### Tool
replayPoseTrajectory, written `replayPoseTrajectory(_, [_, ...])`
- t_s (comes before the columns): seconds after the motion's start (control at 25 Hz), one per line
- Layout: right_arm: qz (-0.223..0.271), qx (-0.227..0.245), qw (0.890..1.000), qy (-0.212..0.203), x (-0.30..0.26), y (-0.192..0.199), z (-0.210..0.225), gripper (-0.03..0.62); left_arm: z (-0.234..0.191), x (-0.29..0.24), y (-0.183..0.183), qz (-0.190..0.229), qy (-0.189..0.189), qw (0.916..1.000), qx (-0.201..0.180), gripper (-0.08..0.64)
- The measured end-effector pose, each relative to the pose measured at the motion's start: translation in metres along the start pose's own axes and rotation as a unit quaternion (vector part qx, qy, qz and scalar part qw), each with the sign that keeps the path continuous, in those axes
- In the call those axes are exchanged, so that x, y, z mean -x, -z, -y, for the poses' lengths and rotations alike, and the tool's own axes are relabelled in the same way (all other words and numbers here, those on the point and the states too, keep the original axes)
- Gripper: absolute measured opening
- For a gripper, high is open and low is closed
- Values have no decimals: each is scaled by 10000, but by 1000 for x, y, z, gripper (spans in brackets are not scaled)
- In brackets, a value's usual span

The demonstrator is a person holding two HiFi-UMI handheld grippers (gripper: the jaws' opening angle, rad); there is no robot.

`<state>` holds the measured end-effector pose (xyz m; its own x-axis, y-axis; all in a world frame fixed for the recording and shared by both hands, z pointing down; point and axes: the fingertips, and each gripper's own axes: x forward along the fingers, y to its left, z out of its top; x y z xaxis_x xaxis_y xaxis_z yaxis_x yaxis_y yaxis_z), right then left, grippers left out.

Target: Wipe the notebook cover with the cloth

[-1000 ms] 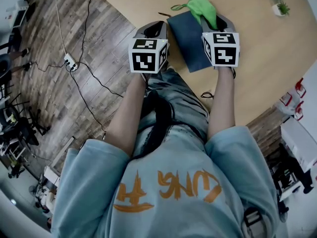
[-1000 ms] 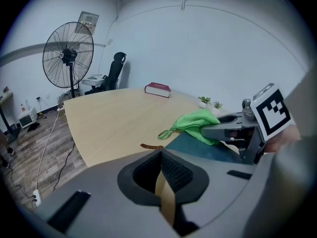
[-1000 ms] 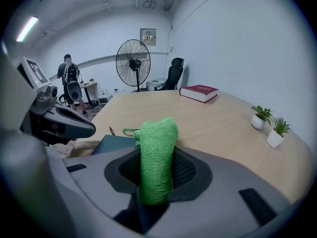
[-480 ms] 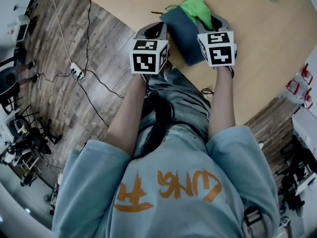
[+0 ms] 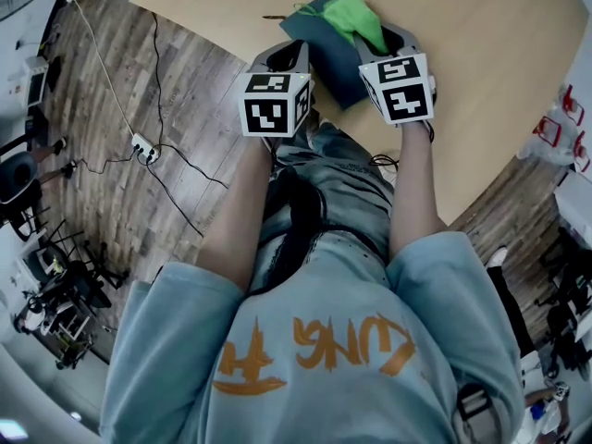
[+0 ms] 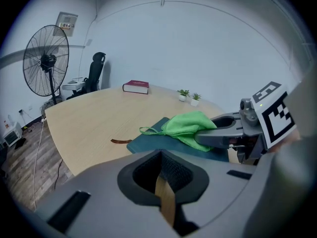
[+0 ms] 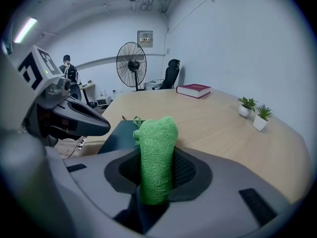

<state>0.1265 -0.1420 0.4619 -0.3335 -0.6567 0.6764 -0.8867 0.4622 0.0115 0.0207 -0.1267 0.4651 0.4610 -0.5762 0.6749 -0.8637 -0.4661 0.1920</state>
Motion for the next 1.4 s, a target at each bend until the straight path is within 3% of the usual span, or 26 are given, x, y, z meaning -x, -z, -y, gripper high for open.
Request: replayPoseTrajectory(1.4, [169,-565,9982,112,58,63,17,112,82,-25,12,-238,759,9951,-582,20])
